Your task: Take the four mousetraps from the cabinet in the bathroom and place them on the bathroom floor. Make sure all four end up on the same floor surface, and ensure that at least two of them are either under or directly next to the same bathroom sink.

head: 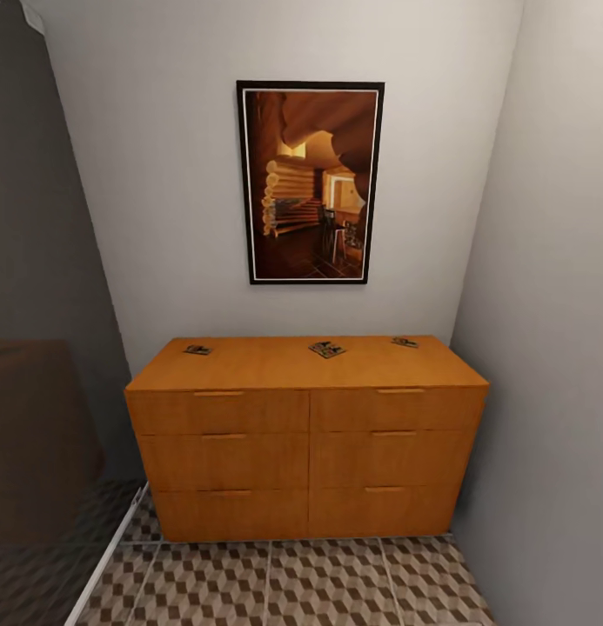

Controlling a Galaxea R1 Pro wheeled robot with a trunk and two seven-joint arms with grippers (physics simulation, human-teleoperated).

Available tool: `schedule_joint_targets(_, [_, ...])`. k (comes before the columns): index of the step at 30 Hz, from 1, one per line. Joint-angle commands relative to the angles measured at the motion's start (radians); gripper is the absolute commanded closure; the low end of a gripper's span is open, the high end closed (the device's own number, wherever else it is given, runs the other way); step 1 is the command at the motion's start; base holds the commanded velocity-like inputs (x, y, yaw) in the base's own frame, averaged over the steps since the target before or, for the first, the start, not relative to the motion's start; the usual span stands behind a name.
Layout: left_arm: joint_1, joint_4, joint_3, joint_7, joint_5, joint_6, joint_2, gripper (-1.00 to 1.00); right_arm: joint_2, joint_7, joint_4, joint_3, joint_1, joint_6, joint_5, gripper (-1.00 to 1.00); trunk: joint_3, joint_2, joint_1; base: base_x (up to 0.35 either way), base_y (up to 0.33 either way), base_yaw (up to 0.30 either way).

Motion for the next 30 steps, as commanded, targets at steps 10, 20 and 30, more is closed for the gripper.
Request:
schedule_joint_targets(10, [0.000,-0.001,0.000,0.002,0.000,-0.001,0.000,-1.00,-0.001,-0.002,0.001,0.001,0.000,-0.003,0.001,-1.00,-0.001,0.000,0.000,0.004,-0.004,0.000])
schedule_joint_targets(20, [0.000,-0.001,0.000,0.002,0.000,-0.001,0.000,-1.00,0.000,-0.002,0.001,0.001,0.000,-0.003,0.001,-1.00,-0.001,0.000,0.000,0.000,0.000,0.000])
schedule_joint_targets(30, [0.000,-0.001,0.000,0.002,0.000,-0.001,0.000,-1.00,0.001,-0.002,0.000,0.001,0.000,-0.003,0.001,-1.00,-0.001,0.000,0.000,0.000,0.000,0.000])
